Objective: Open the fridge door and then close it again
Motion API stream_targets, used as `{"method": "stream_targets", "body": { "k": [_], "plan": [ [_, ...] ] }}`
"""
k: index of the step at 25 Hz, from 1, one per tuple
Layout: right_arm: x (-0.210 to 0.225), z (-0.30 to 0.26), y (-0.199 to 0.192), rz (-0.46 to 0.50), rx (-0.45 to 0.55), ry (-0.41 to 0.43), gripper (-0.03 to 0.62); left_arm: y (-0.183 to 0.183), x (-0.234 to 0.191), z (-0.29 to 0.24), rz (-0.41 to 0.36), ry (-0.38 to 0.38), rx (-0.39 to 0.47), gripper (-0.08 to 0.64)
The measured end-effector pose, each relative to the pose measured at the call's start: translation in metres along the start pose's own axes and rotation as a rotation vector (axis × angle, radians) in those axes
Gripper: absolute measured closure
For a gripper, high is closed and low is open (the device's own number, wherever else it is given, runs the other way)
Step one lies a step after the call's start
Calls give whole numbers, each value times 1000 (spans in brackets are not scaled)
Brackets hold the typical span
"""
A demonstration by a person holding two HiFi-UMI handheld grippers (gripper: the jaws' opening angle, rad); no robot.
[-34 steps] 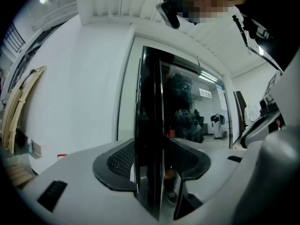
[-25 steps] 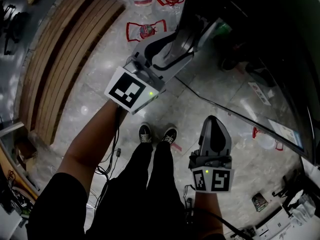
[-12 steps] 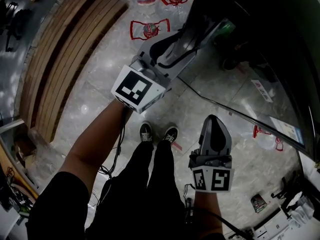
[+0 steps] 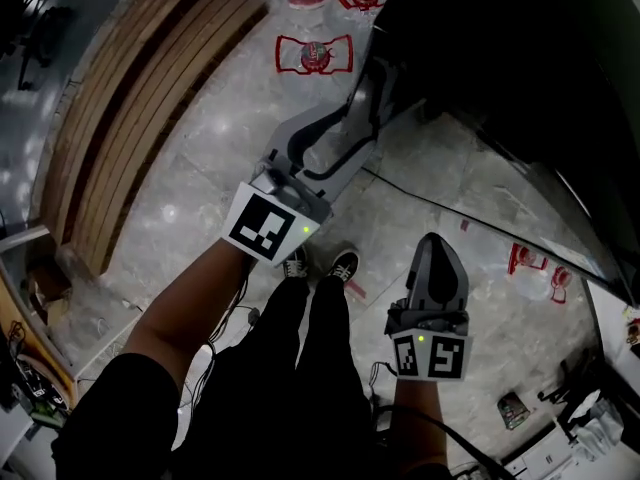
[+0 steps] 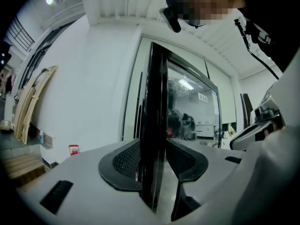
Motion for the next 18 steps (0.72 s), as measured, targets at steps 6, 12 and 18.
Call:
{"method": "stream_targets", "body": {
  "k": [6, 12, 18],
  "plan": [
    [-14, 31, -16, 15, -30, 8, 577, -12, 34, 56, 34, 72, -28, 402],
    [-36, 63, -27, 32, -56, 48, 577, -19, 70, 108, 71, 55, -59, 442],
    [-47, 87, -30, 43, -81, 61, 577, -23, 97, 140, 28, -46, -84, 467]
  ]
}}
Point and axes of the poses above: the fingertips, and each gripper's own axes: z backward along the fingers, x to its right, y out of its top, the point moved 4 cm from there along z, backward along the fingers, and after that the axes turned 8 degrees about -x, right-handed, at the moved point
